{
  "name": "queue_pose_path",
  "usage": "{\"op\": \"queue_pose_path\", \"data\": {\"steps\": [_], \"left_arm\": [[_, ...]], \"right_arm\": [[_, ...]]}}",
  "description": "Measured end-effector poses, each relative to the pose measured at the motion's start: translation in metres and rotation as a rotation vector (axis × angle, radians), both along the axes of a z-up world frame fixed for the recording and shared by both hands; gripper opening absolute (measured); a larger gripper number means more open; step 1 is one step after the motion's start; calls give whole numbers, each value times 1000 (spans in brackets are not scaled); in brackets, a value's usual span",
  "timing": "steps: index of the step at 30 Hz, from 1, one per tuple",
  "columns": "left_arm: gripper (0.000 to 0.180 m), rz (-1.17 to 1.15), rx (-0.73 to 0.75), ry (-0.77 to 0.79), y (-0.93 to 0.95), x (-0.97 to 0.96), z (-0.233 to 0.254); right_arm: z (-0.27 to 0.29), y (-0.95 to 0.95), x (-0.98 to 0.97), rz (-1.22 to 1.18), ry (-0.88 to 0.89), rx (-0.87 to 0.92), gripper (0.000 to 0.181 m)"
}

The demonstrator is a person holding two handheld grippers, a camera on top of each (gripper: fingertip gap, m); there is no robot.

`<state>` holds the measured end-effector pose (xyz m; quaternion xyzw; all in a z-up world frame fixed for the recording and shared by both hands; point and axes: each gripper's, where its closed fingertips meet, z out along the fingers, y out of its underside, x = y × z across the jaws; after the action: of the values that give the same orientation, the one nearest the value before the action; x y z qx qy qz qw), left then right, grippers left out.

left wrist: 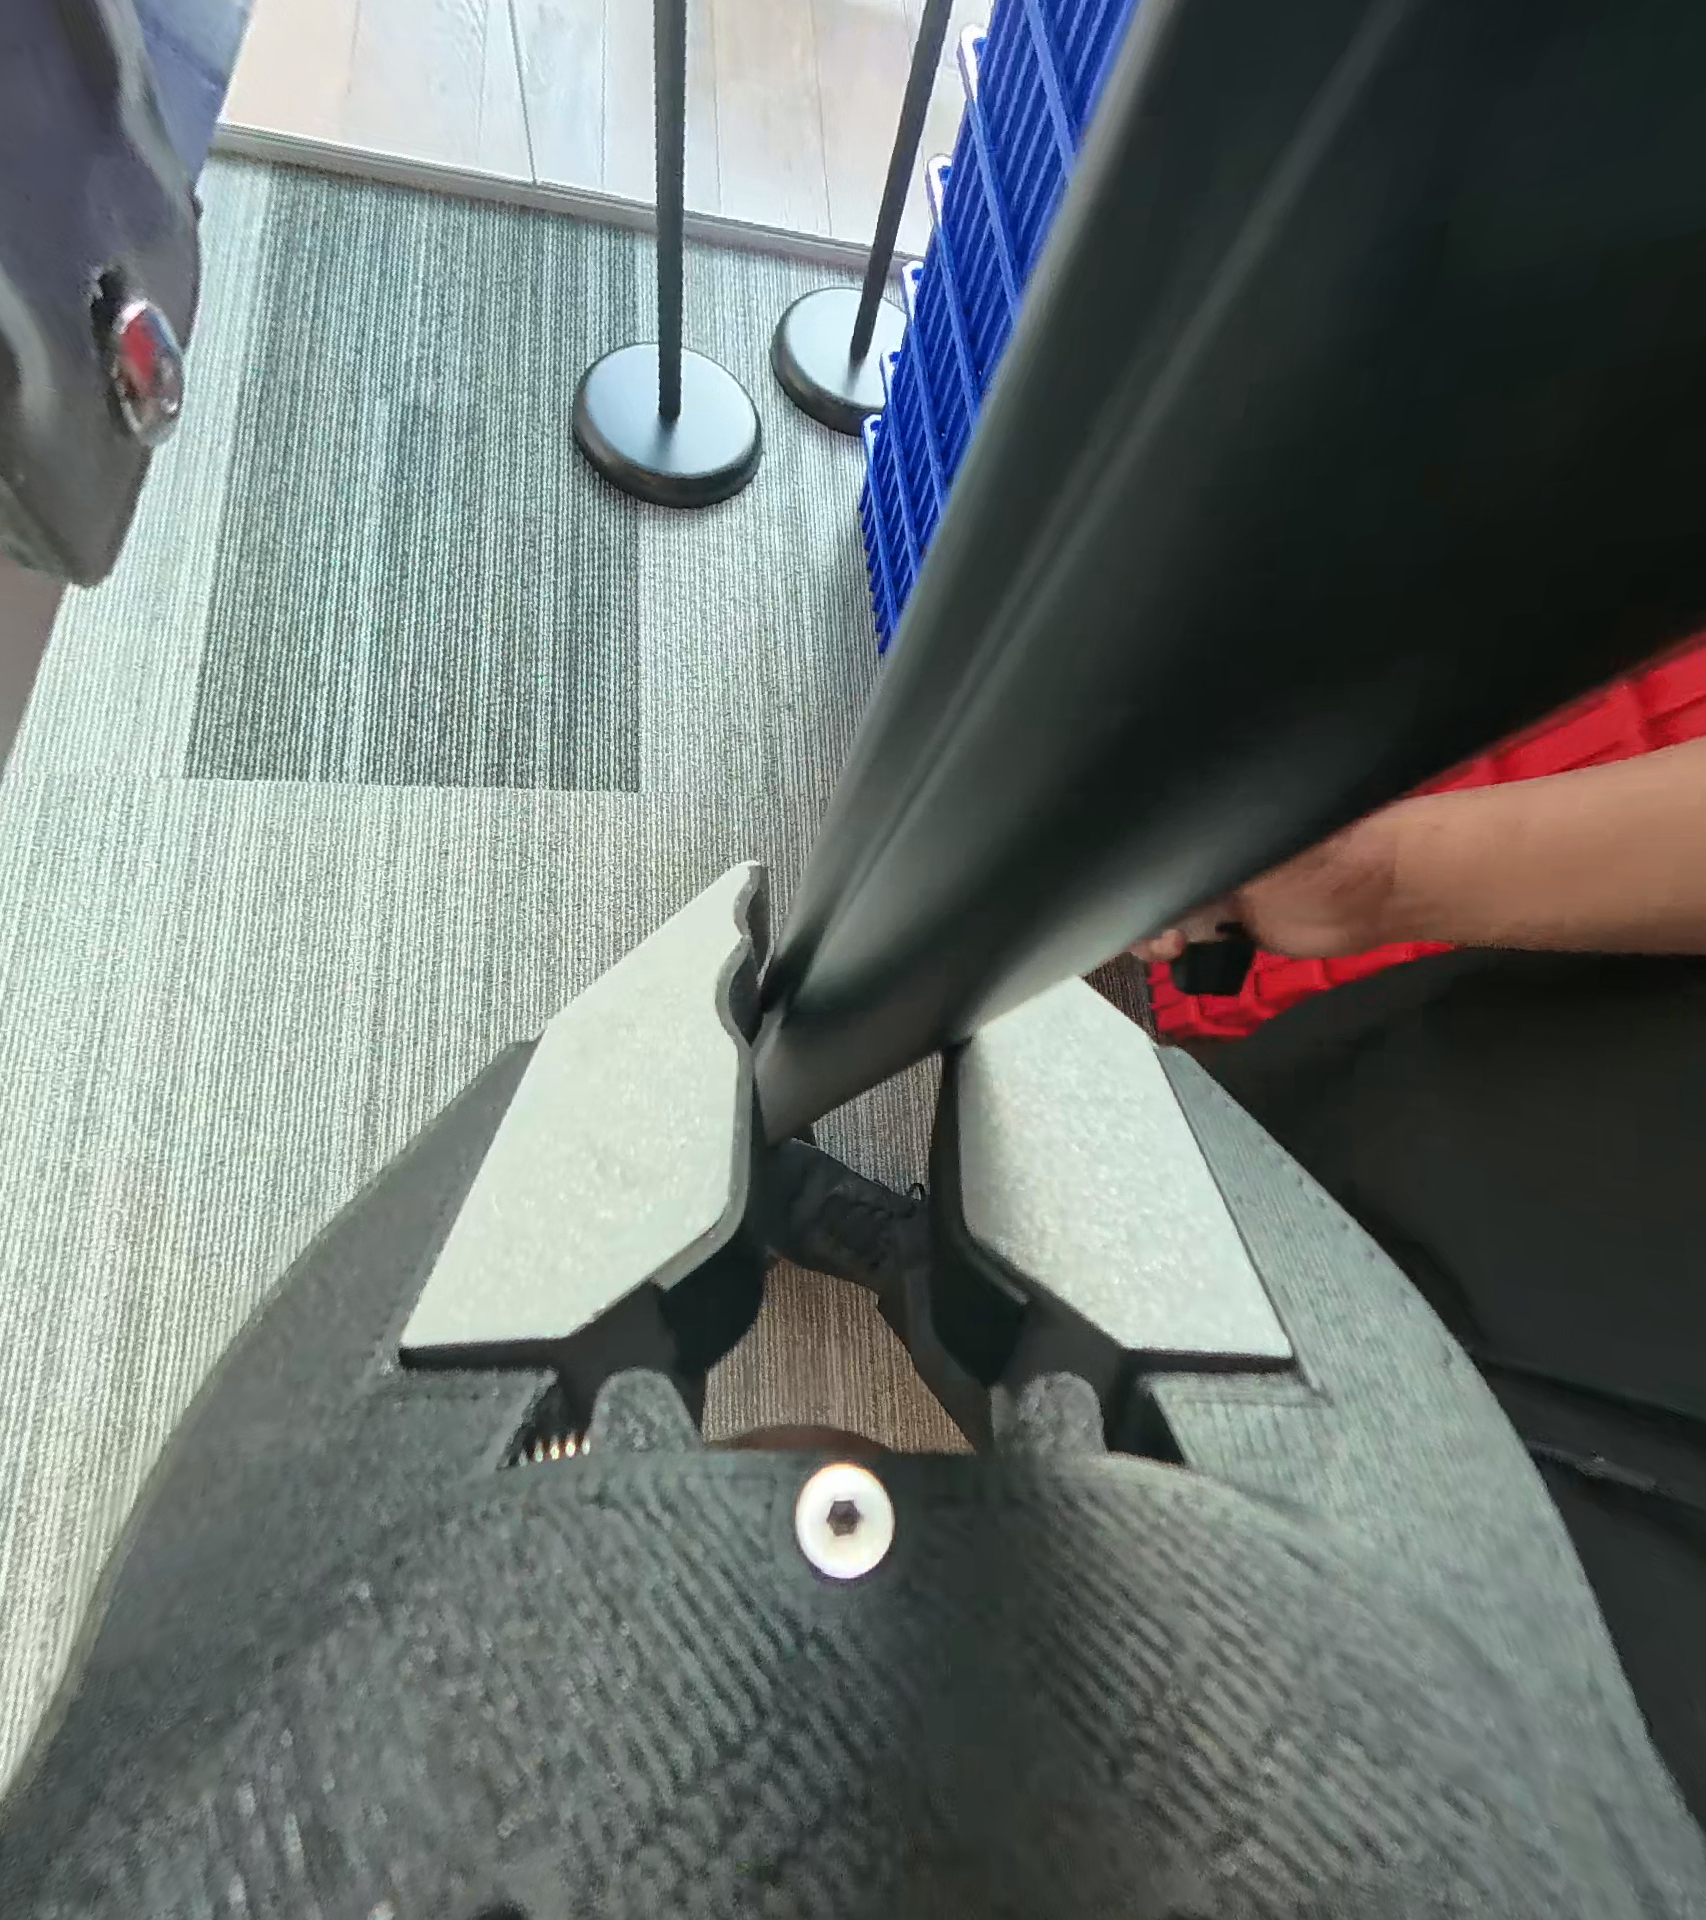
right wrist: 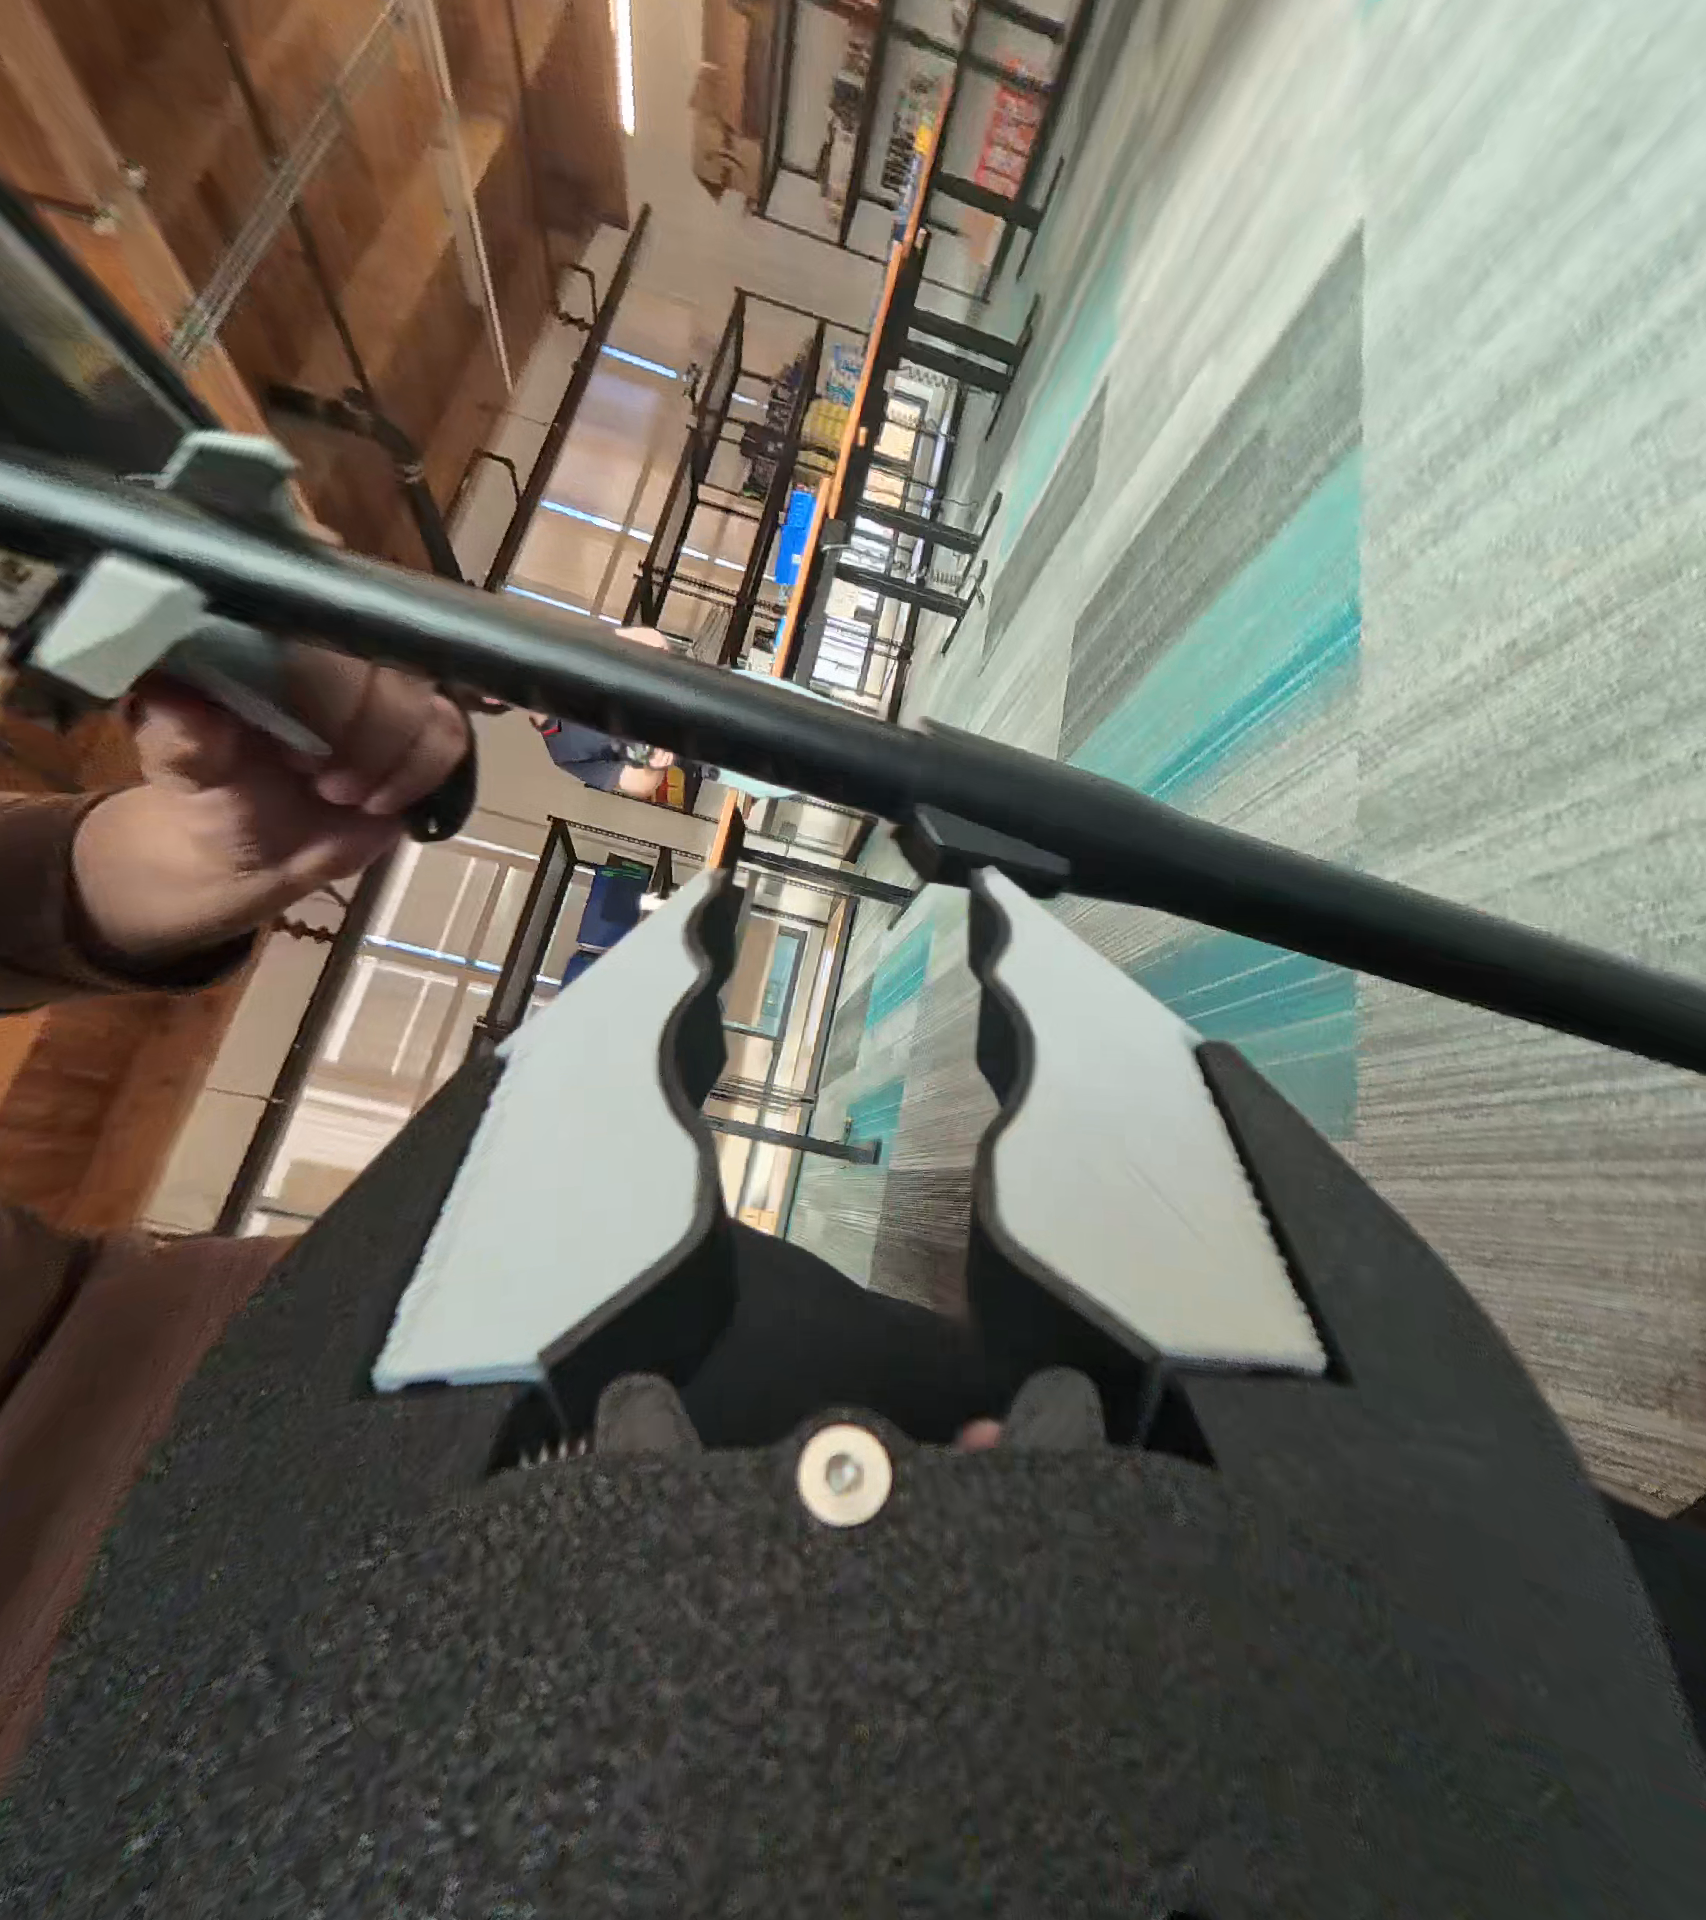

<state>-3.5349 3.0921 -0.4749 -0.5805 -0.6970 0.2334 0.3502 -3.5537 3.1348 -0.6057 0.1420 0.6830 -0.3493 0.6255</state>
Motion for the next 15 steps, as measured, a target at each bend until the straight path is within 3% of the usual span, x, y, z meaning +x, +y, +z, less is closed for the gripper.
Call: {"op": "queue_pose_path", "data": {"steps": [1,2,3,5,7,9,10,11,12,13,15], "left_arm": [[32,8,5,1,-1,1,0],[32,13,6,1,-1,2,0],[32,11,5,2,0,3,0],[32,8,1,2,1,2,0],[32,16,5,-2,0,2,0],[32,14,4,0,1,2,0],[32,14,3,1,1,2,0],[32,12,2,3,1,2,0],[32,9,1,7,1,1,0],[32,9,1,11,0,0,1],[32,10,2,22,-1,-2,1]], "right_arm": [[14,4,3,27,30,-53,38],[24,9,8,68,94,-108,11],[30,11,13,88,192,-154,0],[28,3,9,48,506,-191,0],[23,-10,-25,-55,987,-188,0],[47,-24,-47,-197,1258,-320,0],[54,-28,-46,-234,1284,-376,26],[57,-30,-33,-212,1230,-426,74],[55,-30,-13,-126,1137,-452,90],[47,-27,6,-3,1077,-471,80],[19,-22,24,165,1058,-475,27]]}}
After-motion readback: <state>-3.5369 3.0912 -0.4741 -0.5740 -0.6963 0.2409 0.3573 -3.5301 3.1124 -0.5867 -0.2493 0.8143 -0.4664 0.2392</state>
